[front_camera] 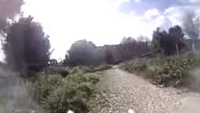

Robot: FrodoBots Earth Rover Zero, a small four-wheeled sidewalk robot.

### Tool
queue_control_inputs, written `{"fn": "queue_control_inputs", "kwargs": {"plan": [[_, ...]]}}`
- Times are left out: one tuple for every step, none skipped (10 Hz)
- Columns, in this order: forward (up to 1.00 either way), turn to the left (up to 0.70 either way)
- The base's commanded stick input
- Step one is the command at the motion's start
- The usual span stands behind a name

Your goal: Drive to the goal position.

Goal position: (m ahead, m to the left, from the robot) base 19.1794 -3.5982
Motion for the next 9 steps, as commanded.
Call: {"fn": "queue_control_inputs", "kwargs": {"plan": [[0.57,-0.25],[0.57,0.0],[0.57,0.0],[0.57,-0.02],[0.56,-0.09],[0.56,-0.53],[0.56,-0.56],[0.56,-0.55],[0.56,-0.54]]}}
